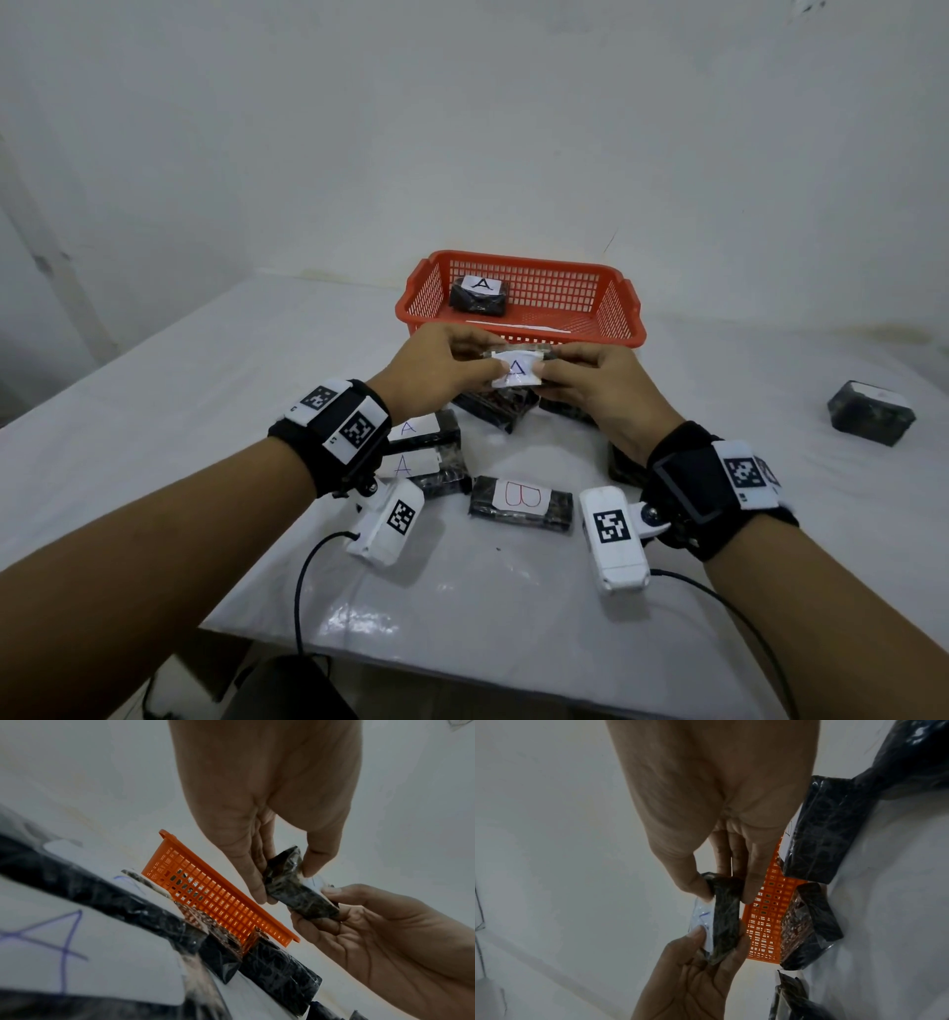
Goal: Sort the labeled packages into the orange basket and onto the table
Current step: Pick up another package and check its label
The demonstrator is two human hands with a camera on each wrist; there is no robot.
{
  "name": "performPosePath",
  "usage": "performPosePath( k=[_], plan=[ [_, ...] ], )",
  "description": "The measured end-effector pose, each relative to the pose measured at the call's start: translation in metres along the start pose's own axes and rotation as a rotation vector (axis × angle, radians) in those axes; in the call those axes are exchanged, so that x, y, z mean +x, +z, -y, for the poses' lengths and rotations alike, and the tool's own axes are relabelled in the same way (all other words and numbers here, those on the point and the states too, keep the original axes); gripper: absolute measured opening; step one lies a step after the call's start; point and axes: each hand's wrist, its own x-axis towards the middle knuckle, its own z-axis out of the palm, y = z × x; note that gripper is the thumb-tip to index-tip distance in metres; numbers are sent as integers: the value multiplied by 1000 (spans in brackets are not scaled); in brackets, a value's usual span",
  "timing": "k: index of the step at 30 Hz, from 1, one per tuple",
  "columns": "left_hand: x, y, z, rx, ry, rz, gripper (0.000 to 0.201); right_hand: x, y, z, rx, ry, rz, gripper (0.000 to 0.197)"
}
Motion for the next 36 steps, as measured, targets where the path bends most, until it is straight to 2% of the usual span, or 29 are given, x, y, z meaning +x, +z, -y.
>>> performPosePath(
  k=[5, 9, 12, 16, 21, 26, 31, 36],
  plan=[
    [-1, 5, 2, -109, -42, 38, 32, 0, -4, -4, -56, -24, -35, 22],
    [0, 4, 3, -20, -41, 9, 23, 1, -5, -5, -82, -15, -10, 22],
    [1, 4, 3, 7, -37, 23, 27, 1, -6, -5, -130, -71, -18, 22],
    [-1, 5, 4, -80, -35, 42, 32, 0, -8, -4, -140, -130, -62, 21],
    [1, 6, 3, -74, -39, 9, 23, -2, -9, -9, -135, -101, -5, 28],
    [-1, 6, 3, -139, -41, 57, 29, -4, -12, -7, -132, -118, -30, 28],
    [0, 5, 5, -35, -10, 14, 25, -1, -13, -8, -143, -107, 9, 28],
    [-1, 7, 4, -44, -6, 39, 32, -3, -15, -6, -160, -128, -30, 28]
  ],
)
